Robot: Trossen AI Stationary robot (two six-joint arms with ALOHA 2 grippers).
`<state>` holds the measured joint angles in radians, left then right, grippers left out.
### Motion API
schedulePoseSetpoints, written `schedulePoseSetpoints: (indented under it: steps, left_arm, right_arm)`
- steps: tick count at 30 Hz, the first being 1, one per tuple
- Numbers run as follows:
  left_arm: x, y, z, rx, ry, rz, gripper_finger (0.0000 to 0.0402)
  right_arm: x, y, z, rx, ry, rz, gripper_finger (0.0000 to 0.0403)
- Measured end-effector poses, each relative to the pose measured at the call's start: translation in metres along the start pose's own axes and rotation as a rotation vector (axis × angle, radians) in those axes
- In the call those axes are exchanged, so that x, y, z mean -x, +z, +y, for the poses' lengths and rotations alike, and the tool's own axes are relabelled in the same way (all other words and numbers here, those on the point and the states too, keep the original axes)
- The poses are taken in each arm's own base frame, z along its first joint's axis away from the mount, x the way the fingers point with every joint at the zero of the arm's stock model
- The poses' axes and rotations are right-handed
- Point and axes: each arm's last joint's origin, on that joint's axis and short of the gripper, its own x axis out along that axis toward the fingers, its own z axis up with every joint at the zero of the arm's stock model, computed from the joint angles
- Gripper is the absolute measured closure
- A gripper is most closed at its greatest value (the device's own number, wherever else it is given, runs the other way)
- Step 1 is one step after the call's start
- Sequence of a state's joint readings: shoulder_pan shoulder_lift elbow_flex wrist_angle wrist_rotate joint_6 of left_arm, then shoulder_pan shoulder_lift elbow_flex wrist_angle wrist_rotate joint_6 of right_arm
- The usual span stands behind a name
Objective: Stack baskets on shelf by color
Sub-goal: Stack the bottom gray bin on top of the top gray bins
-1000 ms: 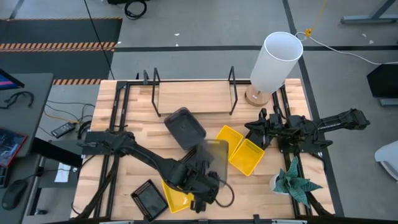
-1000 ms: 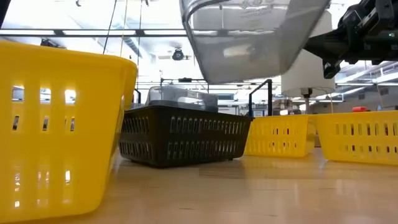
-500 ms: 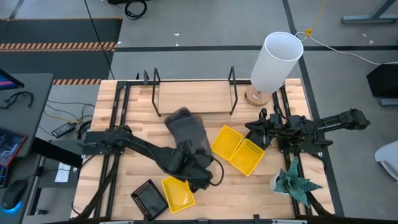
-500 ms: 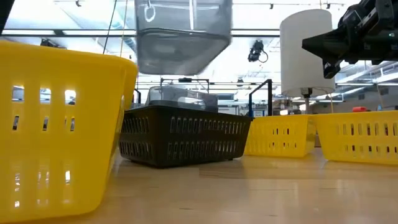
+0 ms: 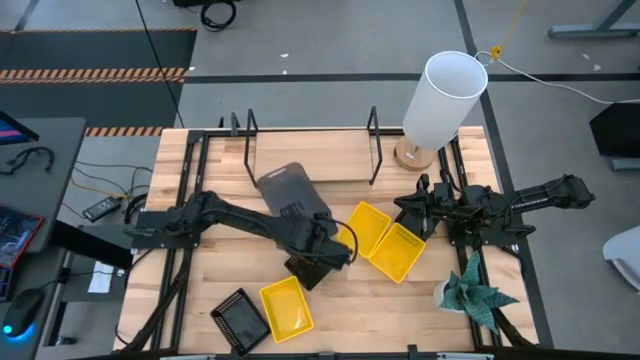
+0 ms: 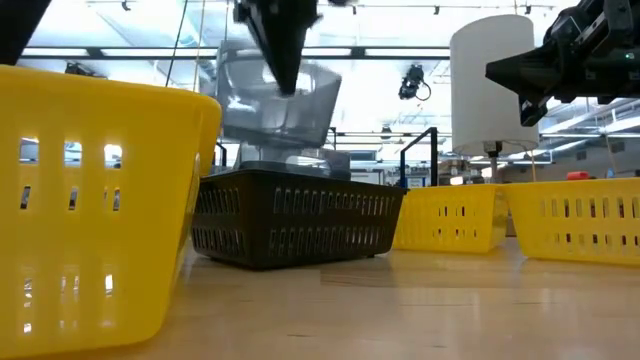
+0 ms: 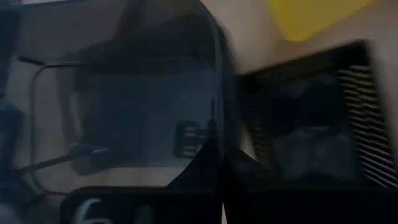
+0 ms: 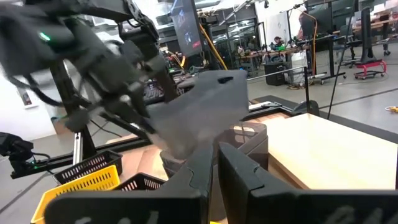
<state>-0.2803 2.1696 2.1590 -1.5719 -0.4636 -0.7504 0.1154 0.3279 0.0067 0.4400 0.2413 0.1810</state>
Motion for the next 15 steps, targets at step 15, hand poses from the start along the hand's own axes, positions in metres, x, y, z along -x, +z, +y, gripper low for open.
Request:
schedulePoseSetpoints:
  steps: [15]
  left_arm:
    - [-0.026, 0.015, 0.002, 0.026, -0.034, -0.026, 0.0395]
  right_arm:
    - [0.000, 0.000, 0.000, 0.000, 0.000, 0.000, 0.0375]
